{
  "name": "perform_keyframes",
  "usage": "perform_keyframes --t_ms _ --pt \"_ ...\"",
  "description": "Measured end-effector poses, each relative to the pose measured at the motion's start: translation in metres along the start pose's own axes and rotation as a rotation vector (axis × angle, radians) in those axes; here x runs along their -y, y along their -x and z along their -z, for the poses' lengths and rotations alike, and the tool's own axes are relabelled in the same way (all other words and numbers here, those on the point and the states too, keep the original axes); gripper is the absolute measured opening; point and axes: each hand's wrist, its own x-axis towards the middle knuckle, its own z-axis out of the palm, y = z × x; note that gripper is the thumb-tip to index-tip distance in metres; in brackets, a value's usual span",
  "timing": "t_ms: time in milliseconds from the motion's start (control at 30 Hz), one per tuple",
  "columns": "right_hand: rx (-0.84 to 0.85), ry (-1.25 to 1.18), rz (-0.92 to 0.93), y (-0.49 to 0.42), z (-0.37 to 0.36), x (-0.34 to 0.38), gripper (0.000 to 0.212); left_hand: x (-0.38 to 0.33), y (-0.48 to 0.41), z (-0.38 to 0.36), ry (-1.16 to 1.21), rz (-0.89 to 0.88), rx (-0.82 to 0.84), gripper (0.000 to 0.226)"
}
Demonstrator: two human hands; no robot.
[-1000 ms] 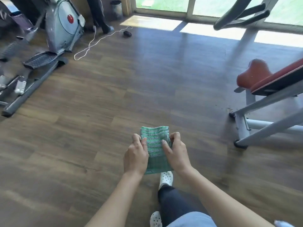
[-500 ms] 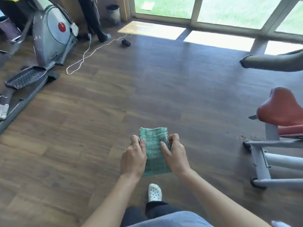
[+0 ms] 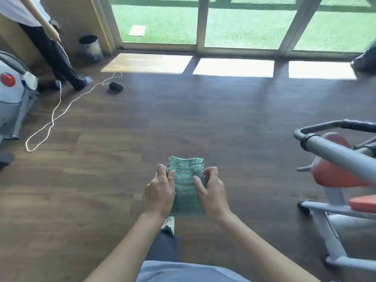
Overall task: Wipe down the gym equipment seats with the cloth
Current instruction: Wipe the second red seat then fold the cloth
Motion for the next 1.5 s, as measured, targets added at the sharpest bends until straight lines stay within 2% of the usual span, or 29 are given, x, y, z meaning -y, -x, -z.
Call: perform_keyframes --t_ms 200,400,667,800,1100,1500 --pt "-0.162 -0.033 -0.091 -0.138 0.004 0.028 0.023 -0.029 -0.163 -0.018 -0.001 -0.148 0.090 0.026" --pt "-0.327 -0.070 -0.234 -0.252 0.038 0.009 0.024 -0.090 -0.285 -0.078 0.006 -0.266 0.234 0.029" --pt "-0.463 -0.021 -0.305 -0.412 0.151 -0.042 0.023 -0.223 -0.423 -0.197 0.026 -0.371 0.367 0.025" --pt "-0.574 -0.020 -0.337 -0.474 0.218 -0.061 0.025 -0.306 -0.476 -0.243 0.054 -0.491 0.424 0.024" --pt "-0.922 -0.054 -0.510 -0.547 0.322 -0.117 0.025 -0.451 -0.541 -0.354 0.029 -0.681 0.701 0.024" --pt "-1.437 -0.124 -0.771 -0.604 0.430 -0.183 0.025 -0.633 -0.564 -0.474 -0.004 -1.207 1.007 0.027"
